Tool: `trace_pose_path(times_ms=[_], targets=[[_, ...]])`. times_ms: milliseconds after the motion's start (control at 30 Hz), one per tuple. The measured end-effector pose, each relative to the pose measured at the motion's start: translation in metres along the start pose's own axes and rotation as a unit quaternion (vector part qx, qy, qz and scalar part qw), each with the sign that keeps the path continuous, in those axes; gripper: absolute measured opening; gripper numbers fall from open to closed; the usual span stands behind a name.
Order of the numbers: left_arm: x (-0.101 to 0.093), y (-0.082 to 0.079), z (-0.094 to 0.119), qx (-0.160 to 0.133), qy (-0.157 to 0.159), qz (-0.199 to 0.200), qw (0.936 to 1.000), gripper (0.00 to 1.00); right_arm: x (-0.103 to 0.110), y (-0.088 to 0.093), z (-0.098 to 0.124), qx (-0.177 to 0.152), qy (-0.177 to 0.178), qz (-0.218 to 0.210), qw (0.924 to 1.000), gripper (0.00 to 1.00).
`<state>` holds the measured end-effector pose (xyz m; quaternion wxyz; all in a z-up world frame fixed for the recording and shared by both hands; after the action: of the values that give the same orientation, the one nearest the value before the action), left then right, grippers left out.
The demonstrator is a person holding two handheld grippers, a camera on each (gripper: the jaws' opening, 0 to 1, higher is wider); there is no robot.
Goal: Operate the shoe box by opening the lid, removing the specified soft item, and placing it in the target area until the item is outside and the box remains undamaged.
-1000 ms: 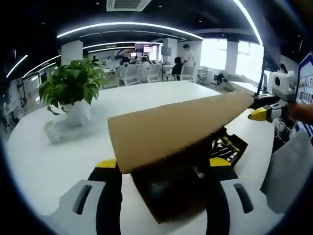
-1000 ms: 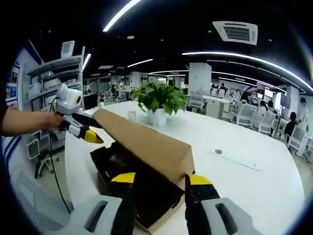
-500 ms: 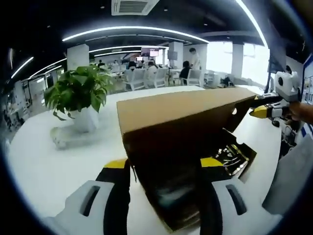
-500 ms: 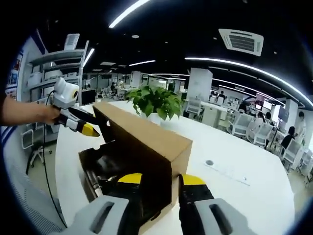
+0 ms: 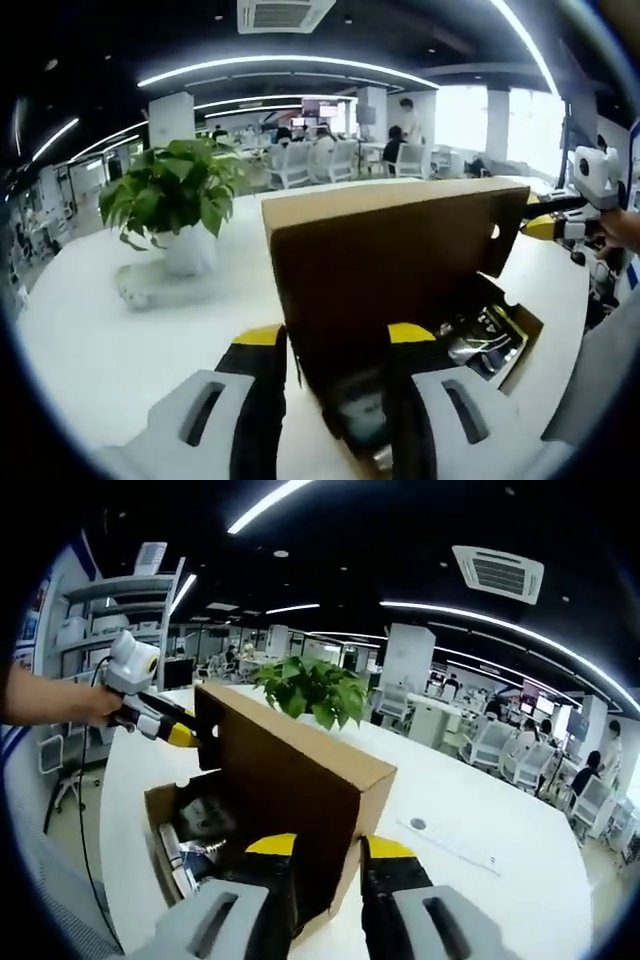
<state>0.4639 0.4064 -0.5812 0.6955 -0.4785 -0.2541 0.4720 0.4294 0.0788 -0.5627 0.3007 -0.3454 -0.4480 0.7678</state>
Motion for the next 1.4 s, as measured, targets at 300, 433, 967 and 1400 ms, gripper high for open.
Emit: trace_pose_path(times_ms=[300, 433, 967, 1400], targets=[[0.007, -0.003, -0.004, -0.005, -0.013, -0.009, 0.9999, 0.22, -0.012, -0.001, -0.007, 0.000, 0.019, 0.009, 0.9998, 0.07], [0.009, -0.003, -0.004, -0.008, -0.020, -0.021, 0.9995, 0.19, -0.019, 0.000, -0.009, 0.001, 0.032, 0.020, 0.9993, 0.00], [0.013, 0.032, -0.012, 0.013, -0.042, -0.010, 0.9990, 0.17, -0.024, 0.000, -0.016, 0.002, 0.034, 0.029, 0.9990, 0.00], [0.022, 0.042, -0.022, 0.031, -0.067, -0.008, 0.9972, 0.08, -0.032, -0.001, -0.023, 0.004, 0.033, 0.026, 0.9991, 0.00]])
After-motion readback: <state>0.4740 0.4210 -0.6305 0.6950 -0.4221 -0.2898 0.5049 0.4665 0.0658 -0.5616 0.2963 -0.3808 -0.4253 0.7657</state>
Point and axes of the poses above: the point that each gripper's makers call its tool centre point, and the gripper's own axes: z roughly backward along the fingers, x roughly to its left, y roughly out of its underside, the point moved 8 cm from there along z, roughly backward along the fingers, and after that the axes turned 6 degrees about z, right-handed, at the moved point
